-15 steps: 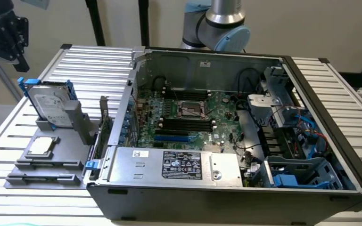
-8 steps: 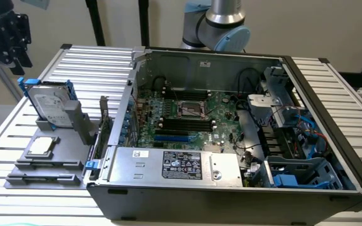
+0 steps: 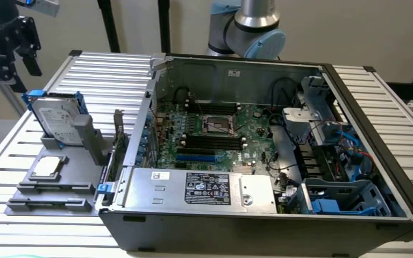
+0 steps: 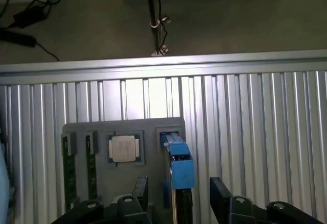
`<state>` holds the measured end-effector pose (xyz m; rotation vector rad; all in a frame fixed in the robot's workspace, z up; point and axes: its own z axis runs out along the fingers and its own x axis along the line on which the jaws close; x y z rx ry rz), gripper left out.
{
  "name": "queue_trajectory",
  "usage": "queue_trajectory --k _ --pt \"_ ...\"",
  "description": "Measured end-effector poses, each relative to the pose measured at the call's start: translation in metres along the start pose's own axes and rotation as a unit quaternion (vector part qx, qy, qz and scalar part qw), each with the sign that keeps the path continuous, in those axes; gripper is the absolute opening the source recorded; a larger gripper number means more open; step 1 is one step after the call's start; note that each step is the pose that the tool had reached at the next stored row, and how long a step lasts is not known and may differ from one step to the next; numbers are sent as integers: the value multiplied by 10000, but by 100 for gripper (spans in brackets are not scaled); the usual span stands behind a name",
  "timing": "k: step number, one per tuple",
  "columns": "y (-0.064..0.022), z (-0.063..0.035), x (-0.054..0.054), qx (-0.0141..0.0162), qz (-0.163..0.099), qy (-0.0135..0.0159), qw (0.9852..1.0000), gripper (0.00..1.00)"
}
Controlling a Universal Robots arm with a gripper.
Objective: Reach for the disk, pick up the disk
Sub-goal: 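Pick up the disk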
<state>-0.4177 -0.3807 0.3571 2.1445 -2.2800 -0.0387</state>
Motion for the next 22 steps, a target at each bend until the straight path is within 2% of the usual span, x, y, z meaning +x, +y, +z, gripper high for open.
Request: queue_trajectory --k 10,22 --pt "-10 182 -2 0 0 0 10000 60" --pt "-13 400 -75 0 -1 0 10000 60"
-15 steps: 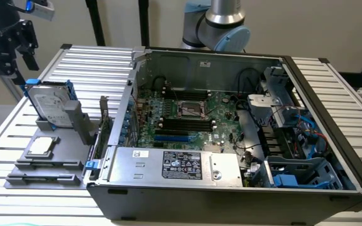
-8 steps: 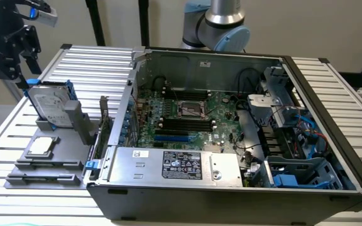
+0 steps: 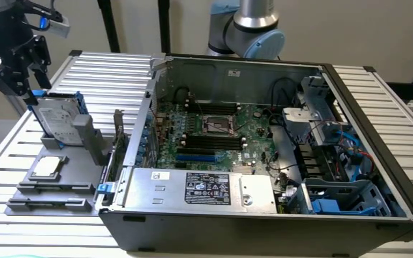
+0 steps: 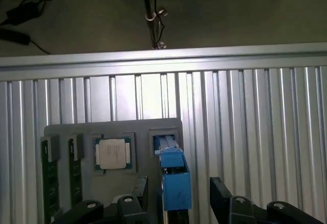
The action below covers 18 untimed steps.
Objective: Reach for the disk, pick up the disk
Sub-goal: 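Pick up the disk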
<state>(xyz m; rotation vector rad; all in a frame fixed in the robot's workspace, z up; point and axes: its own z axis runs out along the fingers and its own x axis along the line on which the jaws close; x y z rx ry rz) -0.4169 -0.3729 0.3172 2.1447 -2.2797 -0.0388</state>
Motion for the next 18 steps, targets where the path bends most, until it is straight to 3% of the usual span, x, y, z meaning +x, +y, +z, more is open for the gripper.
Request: queue_trajectory --k 11,18 --pt "-3 196 1 -2 -87 2 10000 60" --pt "16 243 2 -3 -200 4 9998 60"
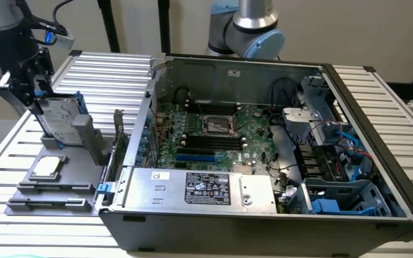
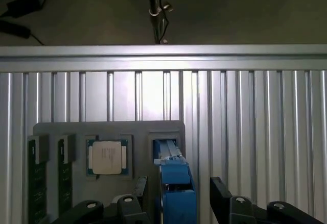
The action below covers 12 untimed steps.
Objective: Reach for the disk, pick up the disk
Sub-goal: 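Pick up the disk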
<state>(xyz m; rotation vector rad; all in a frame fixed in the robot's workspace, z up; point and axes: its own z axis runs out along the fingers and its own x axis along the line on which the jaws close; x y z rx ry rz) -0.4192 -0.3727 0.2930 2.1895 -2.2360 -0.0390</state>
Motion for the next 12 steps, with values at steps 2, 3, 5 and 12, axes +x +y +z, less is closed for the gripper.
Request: queue_trajectory --k 2,3,5,12 --pt "13 7 1 0 -9 0 10000 60" --pt "17 10 1 0 -15 0 10000 60" --pt "18 14 2 -1 -24 1 10000 60" --pt "19 42 1 -1 -29 1 10000 60"
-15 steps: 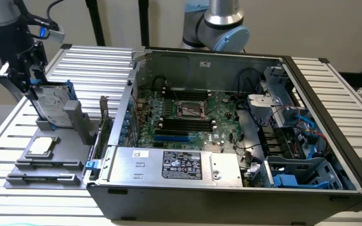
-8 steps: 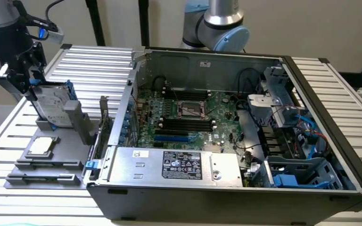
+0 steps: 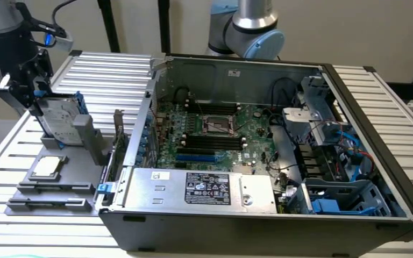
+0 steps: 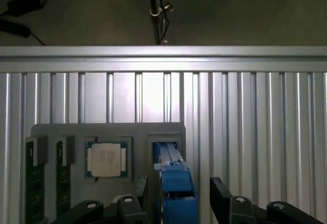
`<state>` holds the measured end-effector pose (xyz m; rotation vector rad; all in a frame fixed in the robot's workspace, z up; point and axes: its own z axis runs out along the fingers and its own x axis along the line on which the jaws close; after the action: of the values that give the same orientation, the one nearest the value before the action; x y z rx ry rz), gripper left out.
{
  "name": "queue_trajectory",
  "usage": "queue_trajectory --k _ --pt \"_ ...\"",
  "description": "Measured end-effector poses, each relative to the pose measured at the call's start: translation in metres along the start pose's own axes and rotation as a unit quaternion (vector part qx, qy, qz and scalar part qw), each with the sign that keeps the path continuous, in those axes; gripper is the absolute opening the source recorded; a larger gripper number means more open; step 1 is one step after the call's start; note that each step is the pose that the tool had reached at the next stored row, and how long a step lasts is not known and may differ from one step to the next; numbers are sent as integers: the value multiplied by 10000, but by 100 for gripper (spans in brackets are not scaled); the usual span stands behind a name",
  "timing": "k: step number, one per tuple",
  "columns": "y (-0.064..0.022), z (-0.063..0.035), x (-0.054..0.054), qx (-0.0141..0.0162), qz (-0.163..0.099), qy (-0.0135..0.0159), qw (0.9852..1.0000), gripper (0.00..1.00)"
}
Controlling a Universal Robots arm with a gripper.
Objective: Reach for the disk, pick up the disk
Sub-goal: 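Pick up the disk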
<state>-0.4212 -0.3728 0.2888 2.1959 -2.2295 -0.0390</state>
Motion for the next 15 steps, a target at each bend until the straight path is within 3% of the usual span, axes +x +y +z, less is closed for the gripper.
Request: queue_trajectory --k 15 --pt "-12 9 0 0 -6 0 10000 60"
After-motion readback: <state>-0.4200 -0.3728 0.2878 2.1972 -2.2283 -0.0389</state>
